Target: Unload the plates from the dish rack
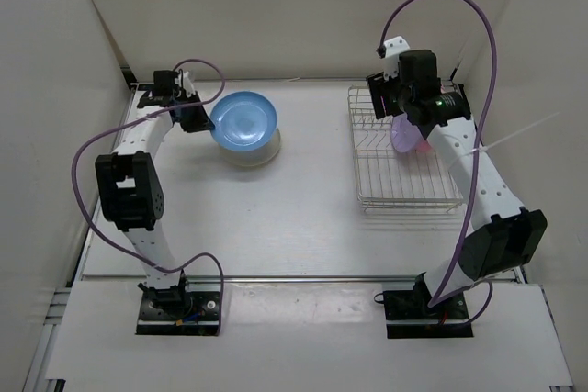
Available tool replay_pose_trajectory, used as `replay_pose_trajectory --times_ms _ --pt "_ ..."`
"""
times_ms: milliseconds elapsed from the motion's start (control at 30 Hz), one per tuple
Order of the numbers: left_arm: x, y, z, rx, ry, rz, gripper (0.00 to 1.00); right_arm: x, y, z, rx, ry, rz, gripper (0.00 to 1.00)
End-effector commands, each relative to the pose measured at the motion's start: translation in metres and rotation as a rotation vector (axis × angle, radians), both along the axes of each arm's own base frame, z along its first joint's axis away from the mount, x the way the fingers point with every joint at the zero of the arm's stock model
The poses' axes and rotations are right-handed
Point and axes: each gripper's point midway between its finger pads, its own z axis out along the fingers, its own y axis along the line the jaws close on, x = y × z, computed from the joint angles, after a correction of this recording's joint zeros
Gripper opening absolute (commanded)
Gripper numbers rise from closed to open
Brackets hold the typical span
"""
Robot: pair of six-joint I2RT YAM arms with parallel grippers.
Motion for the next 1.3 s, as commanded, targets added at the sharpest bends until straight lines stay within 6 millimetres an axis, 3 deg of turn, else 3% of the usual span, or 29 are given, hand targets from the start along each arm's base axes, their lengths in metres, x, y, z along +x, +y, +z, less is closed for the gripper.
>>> replay_pose_trajectory --times_ms 0,167,267,633,833,1267 --pt "0.005 -0.004 0.002 -0.013 0.028 0.013 0.11 -0.001 0.001 0.020 0.037 -0.067 -0.006 0.70" --pt "0.011 -0.005 -0.028 -0.022 0.120 0.007 0.11 -0.005 0.002 0.028 0.048 -0.084 0.004 0.70" --pt "0.014 -0.006 -0.034 -0.028 0.133 0.014 0.11 -0.008 0.005 0.032 0.069 -0.090 0.017 0.69" --pt "0.023 -0.006 -0.040 -0.013 0.141 0.029 0.11 -0.019 0.010 0.048 0.108 -0.115 0.052 0.69" --pt "0.025 -0.010 -0.045 -0.005 0.153 0.026 0.15 -0.022 0.011 0.052 0.115 -0.123 0.060 0.68" --pt "0.021 -0.012 -0.062 0.012 0.188 0.017 0.14 -0.031 0.013 0.056 0.130 -0.127 0.085 0.67"
